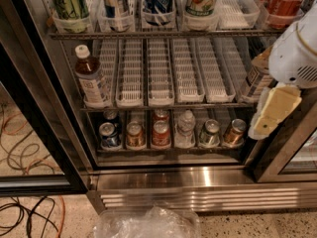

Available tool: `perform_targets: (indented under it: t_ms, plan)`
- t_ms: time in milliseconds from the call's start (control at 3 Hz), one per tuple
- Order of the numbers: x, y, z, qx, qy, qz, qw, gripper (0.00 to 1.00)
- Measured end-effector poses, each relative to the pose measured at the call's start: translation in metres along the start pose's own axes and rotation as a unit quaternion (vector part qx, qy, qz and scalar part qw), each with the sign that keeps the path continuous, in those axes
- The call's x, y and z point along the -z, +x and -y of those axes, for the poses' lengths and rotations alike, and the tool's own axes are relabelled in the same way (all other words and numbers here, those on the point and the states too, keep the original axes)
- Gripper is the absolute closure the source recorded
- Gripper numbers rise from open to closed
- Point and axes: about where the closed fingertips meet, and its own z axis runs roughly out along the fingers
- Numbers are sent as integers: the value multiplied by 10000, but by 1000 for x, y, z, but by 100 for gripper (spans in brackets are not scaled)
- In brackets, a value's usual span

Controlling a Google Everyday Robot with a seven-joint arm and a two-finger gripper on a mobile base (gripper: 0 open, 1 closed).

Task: Pick pepsi can from top shelf of fridge

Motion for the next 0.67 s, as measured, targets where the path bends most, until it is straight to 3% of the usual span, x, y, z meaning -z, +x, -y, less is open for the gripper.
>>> perform_targets:
  t_ms: [333, 667]
  plan:
    - [-45, -7, -19, -179, -142, 716, 9972, 0]
    - [-74, -27, -67, -497, -186, 1487, 9875, 0]
